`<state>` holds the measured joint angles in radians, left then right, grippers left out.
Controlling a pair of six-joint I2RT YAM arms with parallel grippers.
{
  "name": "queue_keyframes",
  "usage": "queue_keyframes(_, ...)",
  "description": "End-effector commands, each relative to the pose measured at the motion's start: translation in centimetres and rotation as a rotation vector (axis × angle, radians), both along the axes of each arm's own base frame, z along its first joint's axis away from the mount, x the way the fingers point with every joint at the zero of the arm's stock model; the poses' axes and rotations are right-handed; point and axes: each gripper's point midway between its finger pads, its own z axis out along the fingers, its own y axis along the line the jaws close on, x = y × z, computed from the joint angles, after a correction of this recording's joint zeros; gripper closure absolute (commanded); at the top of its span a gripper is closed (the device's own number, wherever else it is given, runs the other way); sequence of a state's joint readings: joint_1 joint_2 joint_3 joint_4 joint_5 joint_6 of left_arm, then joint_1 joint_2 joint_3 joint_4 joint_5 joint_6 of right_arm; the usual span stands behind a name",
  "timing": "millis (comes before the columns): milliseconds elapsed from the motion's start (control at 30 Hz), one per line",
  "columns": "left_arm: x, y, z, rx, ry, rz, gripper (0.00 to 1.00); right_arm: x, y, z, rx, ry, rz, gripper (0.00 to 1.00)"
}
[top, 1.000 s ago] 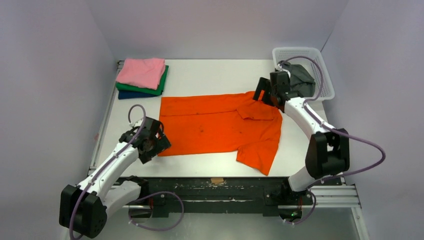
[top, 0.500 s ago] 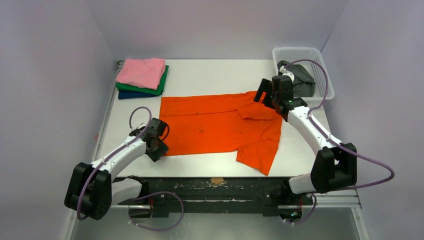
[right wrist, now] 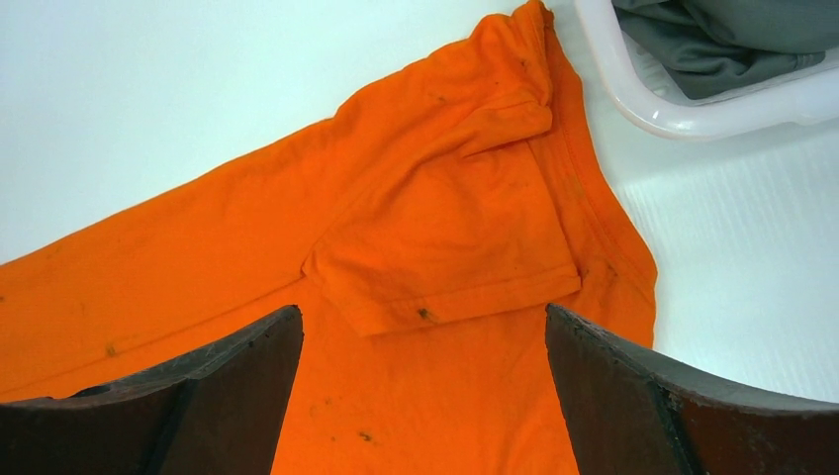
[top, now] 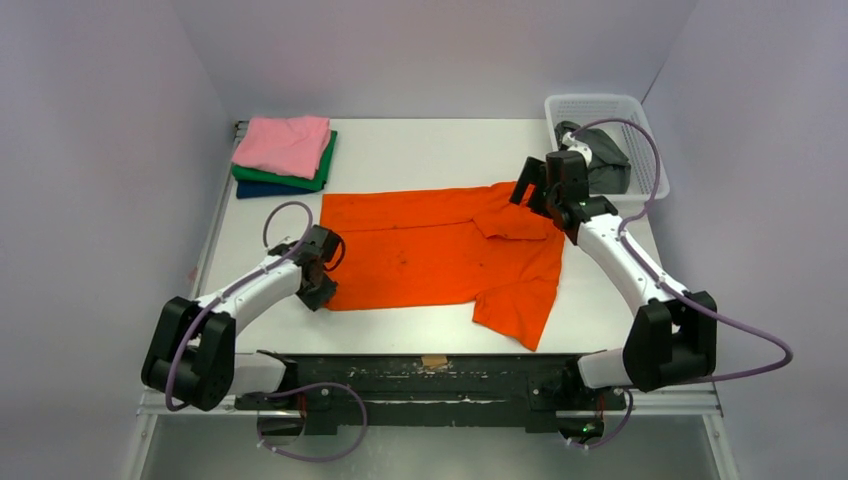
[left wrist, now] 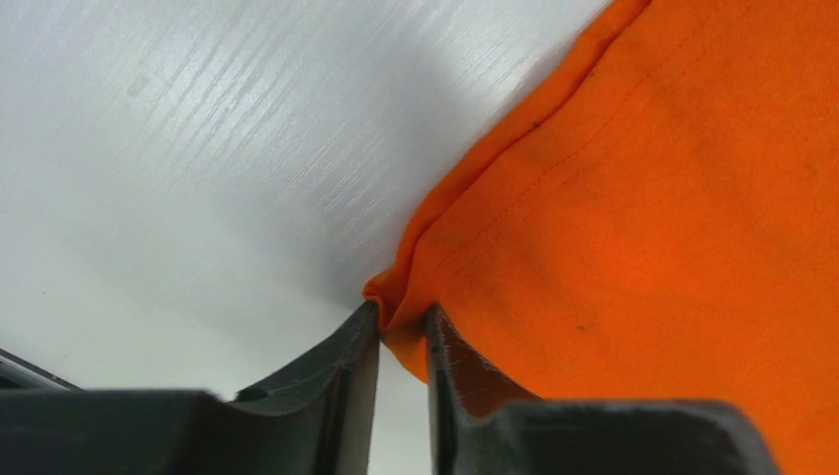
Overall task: Fold and stack the t-shirts
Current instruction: Grab the side of the flattened tshirt closest away from the robot with both arms
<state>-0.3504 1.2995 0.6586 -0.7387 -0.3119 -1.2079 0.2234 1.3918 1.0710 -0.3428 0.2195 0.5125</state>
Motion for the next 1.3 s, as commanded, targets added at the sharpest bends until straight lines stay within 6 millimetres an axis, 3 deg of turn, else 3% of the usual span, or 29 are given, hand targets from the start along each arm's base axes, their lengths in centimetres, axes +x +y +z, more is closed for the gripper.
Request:
queue_keyframes(0, 2.2, -0.1, 0.6, 0.023, -0.058, -0.010, 0.91, -0.5, -0.7, 1.8, -0.007, -0.044, -0.032, 0.10)
queue_keyframes(33, 2.4, -0.2, 0.6, 0.024, -0.058, -0.017, 1.00, -0.6, -0.7, 1.9, -0.008, -0.045, -0.032, 0.10)
queue_keyframes(167, 2.5, -0.6, 0.7, 0.008, -0.058, -0.044, 1.00, -1.5, -1.1, 1.8, -0.020, -0.023, -0.042, 0.11)
queue_keyframes(333, 2.3, -0.9, 1.1, -0.013, -0.076, -0.078, 1.00, -4.6, 0.1, 0.4, -0.052, 0.081, -0.019, 0.13)
queue_keyframes(433, 2.1, -0.8, 1.5, -0.014, -0.090, -0.092, 1.00, -8.1, 1.6, -1.3, -0.106, 0.192, 0.032, 0.14)
queue_keyframes(500, 2.0, -0.4, 1.7, -0.003, -0.102, -0.086, 1.00, -11.8, 2.3, -3.6, -0.152, 0.321, 0.128, 0.16)
queue_keyframes(667, 2.1, -0.8, 1.6, -0.020, -0.111, -0.099, 1.00, -19.7, 2.0, -6.5, -0.147, 0.519, 0.214, 0.23)
queue_keyframes(833, 1.9, -1.1, 1.3, -0.039, -0.098, -0.096, 1.00, -24.7, 3.7, -10.6, -0.073, 0.670, 0.267, 0.31)
queue_keyframes(967, 1.6, -0.9, 1.5, -0.031, -0.092, -0.097, 1.00, -26.1, 3.1, -12.5, -0.102, 0.730, 0.251, 0.36)
queue_keyframes(1067, 1.3, -0.8, 1.5, -0.033, -0.090, -0.095, 1.00, -25.6, 4.2, -13.6, -0.066, 0.719, 0.279, 0.41)
queue_keyframes(1267, 0.6, -0.8, 1.4, -0.042, -0.077, -0.091, 1.00, -24.9, 4.5, -15.6, -0.089, 0.745, 0.284, 0.53)
